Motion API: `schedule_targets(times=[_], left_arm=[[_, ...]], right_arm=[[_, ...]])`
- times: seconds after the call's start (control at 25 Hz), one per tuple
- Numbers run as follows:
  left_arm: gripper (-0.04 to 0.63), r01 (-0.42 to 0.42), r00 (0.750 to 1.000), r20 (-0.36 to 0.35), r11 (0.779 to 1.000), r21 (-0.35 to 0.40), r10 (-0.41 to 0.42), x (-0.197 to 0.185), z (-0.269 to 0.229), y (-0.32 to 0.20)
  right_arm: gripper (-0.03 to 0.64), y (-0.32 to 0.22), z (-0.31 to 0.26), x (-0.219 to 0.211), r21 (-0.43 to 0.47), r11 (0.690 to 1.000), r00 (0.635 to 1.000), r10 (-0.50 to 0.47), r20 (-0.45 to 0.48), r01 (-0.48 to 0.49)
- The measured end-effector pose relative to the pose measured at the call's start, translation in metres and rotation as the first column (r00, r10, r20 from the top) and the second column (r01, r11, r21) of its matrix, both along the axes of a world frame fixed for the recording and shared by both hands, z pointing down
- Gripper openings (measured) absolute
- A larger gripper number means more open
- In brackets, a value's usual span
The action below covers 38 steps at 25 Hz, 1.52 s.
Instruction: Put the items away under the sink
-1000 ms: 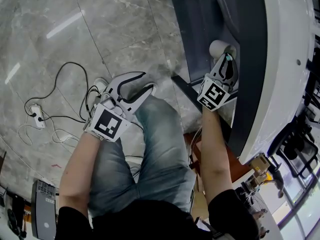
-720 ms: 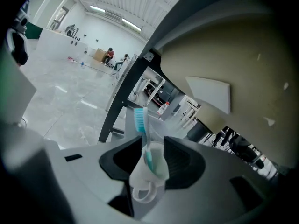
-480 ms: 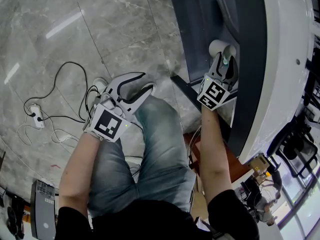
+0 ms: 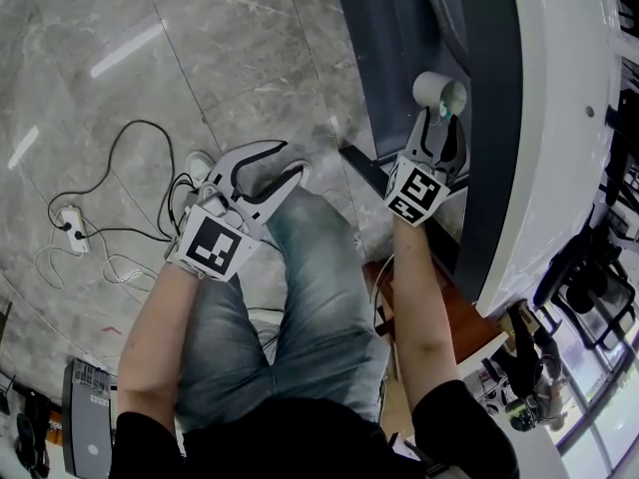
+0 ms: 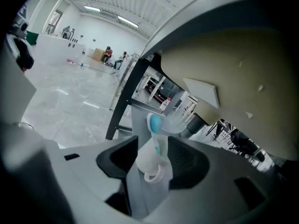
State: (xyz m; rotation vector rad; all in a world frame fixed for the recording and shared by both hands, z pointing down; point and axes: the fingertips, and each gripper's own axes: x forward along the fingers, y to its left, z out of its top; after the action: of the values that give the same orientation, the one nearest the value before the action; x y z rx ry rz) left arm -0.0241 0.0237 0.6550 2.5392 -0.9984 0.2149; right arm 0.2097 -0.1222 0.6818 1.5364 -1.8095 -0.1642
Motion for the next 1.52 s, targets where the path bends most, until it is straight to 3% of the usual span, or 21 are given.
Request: schedule_targets(times=[0.32,0.4,0.68,0.96,1.28,1.52], left_arm=[[0.166,0.024,0.999,0.022,1.000,-0.011,-0.024,-0.011,-0.039,0.012],[0.165,0.036,0.999,0.014,0.999,-0.009,-0.036,-0.015,-0.054,0.014],[0.063,0.075,0.997,0.024,0.996,0.044,-0.076,-0.032,-0.115,0.020],[0.028,0.182,0.982,0.057,0.983,-0.014,-0.181,-0.053,-0.152,0.025],[0.026,0.224,0.973,0.065,0.975,0.004,-0.223,-0.069,-0.239,0.019],[0.026,0.183,0.973,0.127,0.979,0.094,-0.194,-0.068,-0.311,0.001]], right_arm=[[0.196,0.053,-0.029,-0.043,-0.057,0.997,0.994,-0.047,0.096,0.053],[0.167,0.067,-0.042,-0.055,-0.071,0.995,0.990,-0.063,0.128,0.072],[0.070,0.101,-0.116,-0.110,-0.045,0.979,0.953,-0.184,0.240,0.200],[0.054,0.121,-0.199,-0.145,-0.004,0.965,0.904,-0.242,0.352,0.261],[0.052,0.132,-0.291,-0.151,0.007,0.967,0.867,-0.232,0.442,0.255],[0.052,0.121,-0.354,-0.156,0.061,0.963,0.841,-0.259,0.475,0.262]])
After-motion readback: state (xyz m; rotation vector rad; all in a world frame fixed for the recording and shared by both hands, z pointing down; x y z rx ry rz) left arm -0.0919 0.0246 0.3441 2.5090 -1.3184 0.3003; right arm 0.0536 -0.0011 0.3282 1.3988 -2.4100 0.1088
